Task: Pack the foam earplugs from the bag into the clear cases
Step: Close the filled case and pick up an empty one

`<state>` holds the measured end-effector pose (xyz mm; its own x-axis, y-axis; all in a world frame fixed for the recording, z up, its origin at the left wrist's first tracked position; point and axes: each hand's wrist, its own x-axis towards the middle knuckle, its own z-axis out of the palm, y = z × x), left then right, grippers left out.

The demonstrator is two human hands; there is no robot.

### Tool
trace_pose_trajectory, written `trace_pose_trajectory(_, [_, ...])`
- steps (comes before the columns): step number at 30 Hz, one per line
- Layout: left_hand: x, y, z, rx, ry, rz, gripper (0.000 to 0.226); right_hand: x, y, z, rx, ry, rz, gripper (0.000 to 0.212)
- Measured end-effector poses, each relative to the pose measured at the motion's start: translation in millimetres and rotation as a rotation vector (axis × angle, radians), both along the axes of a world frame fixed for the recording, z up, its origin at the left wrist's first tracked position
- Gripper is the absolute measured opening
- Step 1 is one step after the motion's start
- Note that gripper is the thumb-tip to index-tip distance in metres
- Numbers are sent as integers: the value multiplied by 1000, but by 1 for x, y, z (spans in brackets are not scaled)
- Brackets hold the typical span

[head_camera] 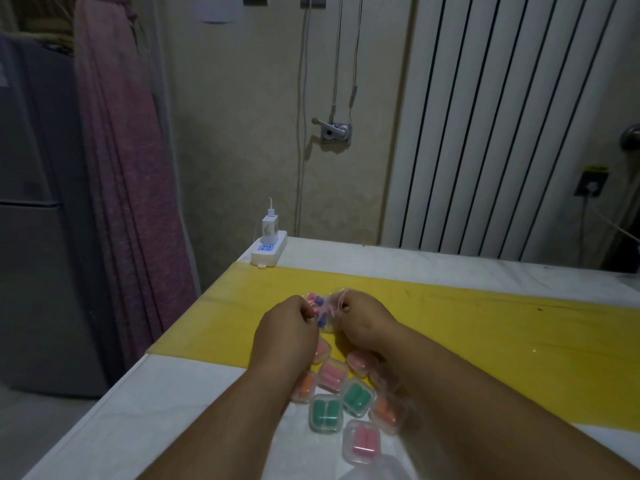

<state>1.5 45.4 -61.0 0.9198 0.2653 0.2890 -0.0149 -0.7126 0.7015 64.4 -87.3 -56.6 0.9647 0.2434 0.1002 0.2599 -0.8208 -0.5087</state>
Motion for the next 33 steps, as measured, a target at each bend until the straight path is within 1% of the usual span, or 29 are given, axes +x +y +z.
trace_pose_trajectory(3, [0,0,0,2,1,-5,6,-1,0,3,56,-2,-18,24])
trace_pose_trajectory(6, [0,1,0,13,1,-1,5,-3,-1,7,93,0,-34,21])
trace_pose_trajectory(9, [1,0,0,17,5,1,5,-3,0,8,129,0,-79,29])
trace_pose_trajectory(11, [0,0,0,22,3,4,6,-2,2,9,133,20,-81,26])
trace_pose_trajectory(19, [0,0,0,25,7,5,6,8,8,9,4,80,-117,14])
trace_pose_trajectory(24, [-1,0,0,19,0,-1,6,10,10,8,-79,102,-88,20])
trace_pose_trajectory(29, [-1,-1,0,25,-1,2,6,1,10,18,-73,151,-8,25])
trace_pose_trajectory(32, [1,0,-2,25,-2,4,5,2,11,16,-193,120,-37,24])
trace_pose_trajectory(33, [1,0,-2,25,-2,3,5,2,11,16,-203,121,-62,23])
